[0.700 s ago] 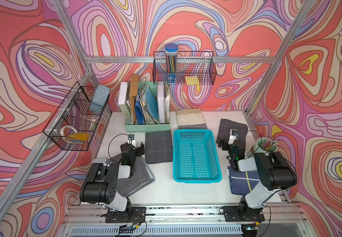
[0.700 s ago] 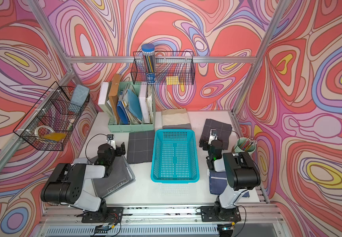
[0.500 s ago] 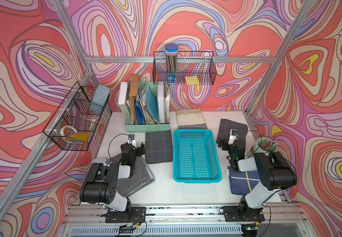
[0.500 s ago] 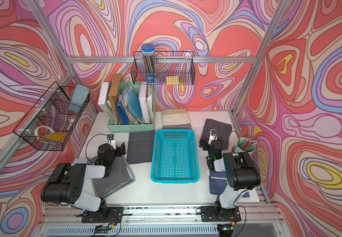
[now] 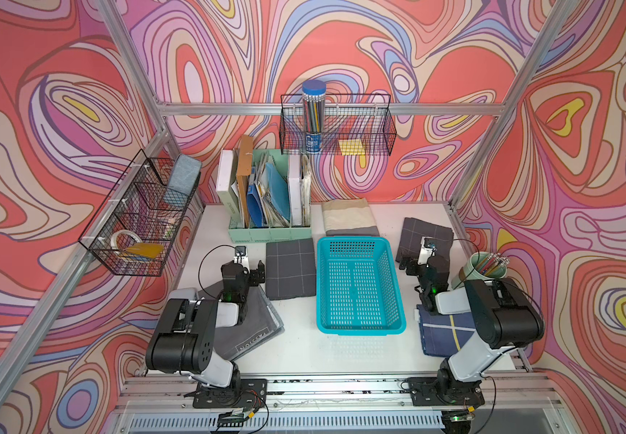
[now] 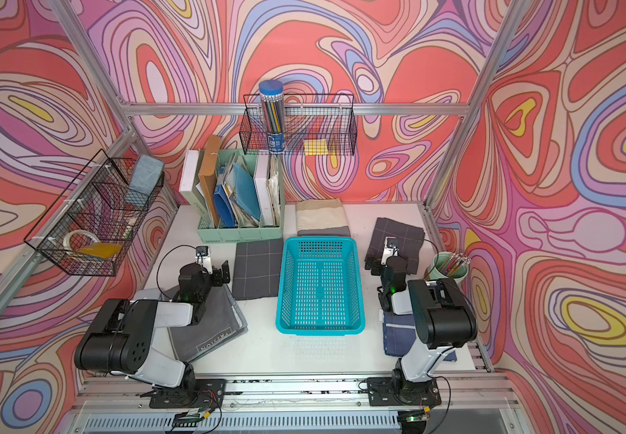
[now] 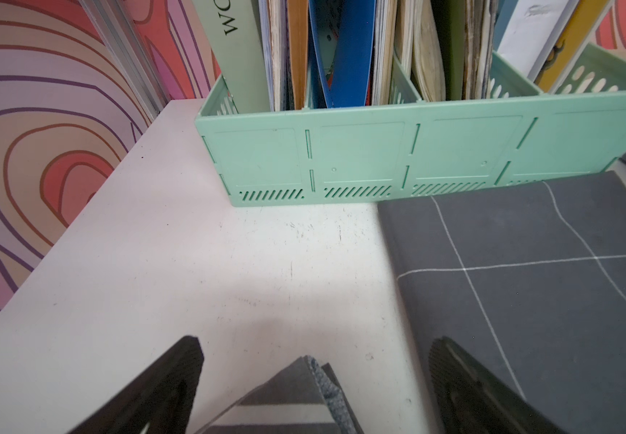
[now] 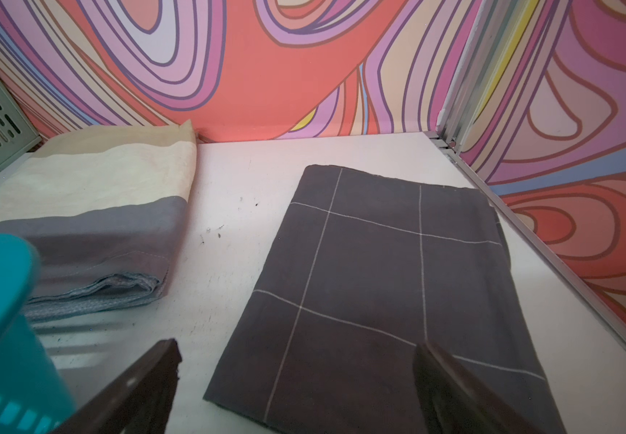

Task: Put the folded pillowcase in the basket
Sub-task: Pick up the pillowcase from the center of the board.

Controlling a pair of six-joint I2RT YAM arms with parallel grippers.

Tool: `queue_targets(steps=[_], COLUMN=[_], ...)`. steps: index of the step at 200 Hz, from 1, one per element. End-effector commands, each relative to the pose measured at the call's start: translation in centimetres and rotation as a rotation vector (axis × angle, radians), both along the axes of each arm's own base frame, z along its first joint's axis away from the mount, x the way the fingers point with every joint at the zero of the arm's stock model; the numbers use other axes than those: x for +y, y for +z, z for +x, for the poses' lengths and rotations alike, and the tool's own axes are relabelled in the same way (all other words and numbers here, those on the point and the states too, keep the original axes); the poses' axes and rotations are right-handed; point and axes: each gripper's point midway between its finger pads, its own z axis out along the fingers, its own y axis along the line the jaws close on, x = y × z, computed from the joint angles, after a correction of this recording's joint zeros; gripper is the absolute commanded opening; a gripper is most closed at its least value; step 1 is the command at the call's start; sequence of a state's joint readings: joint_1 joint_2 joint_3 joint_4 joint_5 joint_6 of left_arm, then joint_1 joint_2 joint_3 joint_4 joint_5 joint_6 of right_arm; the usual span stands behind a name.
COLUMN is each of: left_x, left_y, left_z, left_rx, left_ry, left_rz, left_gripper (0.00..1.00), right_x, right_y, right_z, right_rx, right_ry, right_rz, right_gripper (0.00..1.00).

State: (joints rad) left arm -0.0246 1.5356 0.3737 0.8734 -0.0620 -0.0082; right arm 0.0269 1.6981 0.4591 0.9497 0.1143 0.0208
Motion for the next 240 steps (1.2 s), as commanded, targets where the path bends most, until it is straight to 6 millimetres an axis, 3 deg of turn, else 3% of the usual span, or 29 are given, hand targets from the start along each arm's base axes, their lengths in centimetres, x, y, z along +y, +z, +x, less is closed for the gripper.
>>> queue_targets(steps=[1, 90, 108, 125, 139, 149, 151, 161, 181, 190, 202, 211, 218, 229, 240], left_x=[0.1, 0.1, -0.1, -0.5, -1.3, -2.0, -2.2, -2.8, -2.1, -0.9, 0.9, -0.7, -2.1, -3.1, -4.4], left_y=[0.2, 0.2, 0.6, 2.0, 3.4, 4.8, 6.2, 8.6, 13.6, 14.1, 12.9, 11.8, 11.2, 10.4, 10.3], left_z=[0.2, 0.2, 0.2, 0.1, 0.1, -0.2, 0.2, 0.1, -0.8, -2.2, -4.1, -3.6, -3.2, -3.1, -2.9], left_rx=[-0.004, -0.004, -0.008, 0.0, 0.037, 0.043, 0.018, 0.012, 0.048, 0.148, 0.238, 0.281, 0.318, 0.376, 0.422], left_ry=[-0.002, -0.008, -0.02, -0.042, -0.081, -0.108, -0.112, -0.115, 0.029, 0.154, 0.339, 0.213, 0.12, 0.078, -0.001], left_rz=[-0.003, -0.002, -0.001, -0.001, 0.014, 0.031, 0.035, 0.035, -0.13, -0.226, -0.31, -0.419, -0.495, -0.525, -0.53], left_gripper=[0.99, 0.99, 0.99, 0.99, 0.99, 0.99, 0.99, 0.99, 0.99, 0.99, 0.99, 0.99, 0.99, 0.89, 0.55], right_x=[-0.2, -0.2, -1.1, -1.6, -2.0, -1.2, -0.9, 0.3, 2.7, 3.3, 5.2, 5.5, 6.0, 7.0, 7.3], right_y=[0.3, 0.3, 0.7, 1.9, 4.6, 7.3, 7.9, 10.4, 12.3, 11.8, 11.8, 11.5, 11.4, 11.9, 12.3], right_z=[0.3, 0.2, 0.2, 0.6, 1.5, 2.0, 2.1, 2.2, 2.1, 2.1, 2.5, 2.7, 2.8, 3.0, 2.9], right_rx=[-0.006, -0.009, -0.013, 0.032, 0.081, 0.065, 0.06, 0.077, 0.113, 0.149, 0.181, 0.227, 0.26, 0.29, 0.308], right_ry=[-0.004, -0.004, -0.058, -0.094, -0.147, -0.151, -0.145, -0.115, -0.044, -0.046, 0.06, 0.065, 0.078, 0.134, 0.147], right_rz=[0.01, 0.012, 0.01, -0.003, -0.019, -0.012, -0.005, 0.048, 0.254, 0.359, 0.38, 0.406, 0.417, 0.423, 0.435], right_gripper=[0.98, 0.98, 0.98, 0.98, 0.98, 0.98, 0.98, 0.98, 0.98, 0.98, 0.98, 0.98, 0.88, 0.57, 0.35])
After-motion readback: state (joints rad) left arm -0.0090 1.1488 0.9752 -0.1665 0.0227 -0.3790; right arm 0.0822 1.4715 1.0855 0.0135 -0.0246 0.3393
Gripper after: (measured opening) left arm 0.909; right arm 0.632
